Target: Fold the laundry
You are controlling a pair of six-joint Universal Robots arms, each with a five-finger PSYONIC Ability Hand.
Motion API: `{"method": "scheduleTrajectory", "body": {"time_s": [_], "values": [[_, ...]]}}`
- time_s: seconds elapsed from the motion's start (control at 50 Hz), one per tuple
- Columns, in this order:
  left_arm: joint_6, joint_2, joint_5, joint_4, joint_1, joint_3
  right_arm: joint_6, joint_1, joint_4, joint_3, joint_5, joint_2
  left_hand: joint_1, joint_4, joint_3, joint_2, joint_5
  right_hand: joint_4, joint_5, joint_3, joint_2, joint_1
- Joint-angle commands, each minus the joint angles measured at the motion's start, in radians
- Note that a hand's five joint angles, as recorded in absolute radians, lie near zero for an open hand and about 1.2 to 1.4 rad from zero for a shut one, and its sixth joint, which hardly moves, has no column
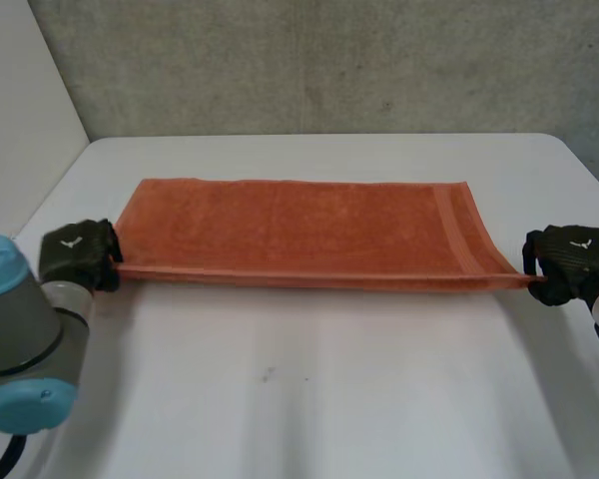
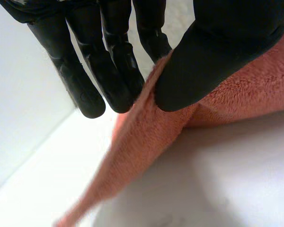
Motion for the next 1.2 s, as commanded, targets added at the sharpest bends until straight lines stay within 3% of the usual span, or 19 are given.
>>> {"method": "scheduleTrajectory", "body": {"time_s": [0.02, 0.14, 0.18, 0.24, 0.28, 0.36, 0.46, 0.52, 0.74, 0.82, 0.92, 1.12, 1.14, 1.16, 1.18, 1.2], "values": [[0.177, 0.213, -0.002, -0.099, 0.021, -0.147, -0.167, 0.003, 0.155, -0.011, 0.004, -0.100, 0.223, 0.196, 0.197, 0.195, 0.211, 0.202, 0.229, 0.209, 0.211, 0.413], [0.327, 0.289, -0.008, -0.235, 0.027, -0.194, -0.292, -0.012, 0.342, -0.034, 0.004, -0.138, 0.223, 0.196, 0.197, 0.195, 0.211, 0.202, 0.229, 0.209, 0.211, 0.413], [0.379, 0.345, -0.014, -0.337, 0.027, -0.207, -0.386, -0.044, 0.481, -0.047, 0.002, -0.154, 0.223, 0.196, 0.197, 0.195, 0.211, 0.202, 0.229, 0.209, 0.211, 0.413], [0.390, 0.373, -0.014, -0.394, 0.026, -0.208, -0.498, -0.074, 0.604, -0.050, 0.004, -0.163, 0.223, 0.196, 0.197, 0.195, 0.211, 0.202, 0.229, 0.209, 0.211, 0.413], [0.399, 0.408, -0.008, -0.503, 0.021, -0.202, -0.555, -0.084, 0.650, -0.051, 0.002, -0.163, 0.223, 0.196, 0.197, 0.195, 0.211, 0.202, 0.229, 0.209, 0.211, 0.413], [0.399, 0.411, -0.004, -0.539, 0.013, -0.188, -0.603, -0.084, 0.671, -0.064, -0.001, -0.160, 0.223, 0.196, 0.197, 0.195, 0.211, 0.202, 0.229, 0.209, 0.211, 0.413], [0.404, 0.330, -0.004, -0.462, 0.009, -0.125, -0.505, -0.072, 0.556, -0.111, 0.004, -0.105, 0.223, 0.196, 0.197, 0.195, 0.211, 0.202, 0.229, 0.209, 0.211, 0.413], [0.419, 0.200, -0.005, -0.401, 0.007, -0.052, -0.425, -0.032, 0.473, -0.165, 0.022, -0.017, 0.223, 0.196, 0.197, 0.195, 0.211, 0.202, 0.229, 0.209, 0.211, 0.413], [0.565, -0.168, 0.006, -0.190, -0.002, 0.283, -0.312, 0.155, 0.278, -0.441, 0.217, 0.262, 0.223, 0.196, 0.197, 0.195, 0.211, 0.202, 0.229, 0.209, 0.211, 0.413], [0.569, -0.300, 0.074, -0.094, -0.002, 0.425, -0.281, 0.190, 0.165, -0.543, 0.243, 0.358, 0.223, 0.196, 0.197, 0.195, 0.211, 0.202, 0.229, 0.209, 0.211, 0.413], [0.571, -0.403, 0.154, -0.051, -0.002, 0.555, -0.278, 0.222, 0.070, -0.641, 0.283, 0.446, 0.223, 0.196, 0.197, 0.195, 0.211, 0.202, 0.229, 0.209, 0.211, 0.413], [0.571, -0.539, 0.177, -0.034, -0.004, 0.706, -0.284, 0.245, 0.043, -0.847, 0.315, 0.639, 0.223, 0.196, 0.197, 0.195, 0.211, 0.202, 0.229, 0.209, 0.211, 0.413], [0.569, -0.546, 0.179, -0.017, -0.004, 0.704, -0.284, 0.255, 0.046, -0.864, 0.327, 0.656, -0.123, -0.149, -0.149, -0.151, -0.134, -0.331, -0.305, -0.325, -0.323, -0.121], [0.569, -0.546, 0.179, -0.017, -0.004, 0.704, -0.284, 0.255, 0.046, -0.864, 0.327, 0.656, -0.126, -0.153, -0.152, -0.154, -0.138, -0.337, -0.310, -0.330, -0.328, -0.126], [0.571, -0.544, 0.179, 0.009, -0.005, 0.697, -0.284, 0.264, 0.048, -0.870, 0.348, 0.661, -0.789, -0.815, -0.815, -0.817, -0.800, -1.019, -0.992, -1.013, -1.011, -0.809], [0.571, -0.543, 0.180, 0.036, -0.010, 0.689, -0.282, 0.271, 0.043, -0.873, 0.370, 0.662, -0.987, -1.014, -1.014, -1.015, -0.999, -1.019, -0.992, -1.013, -1.011, -0.809]]}}
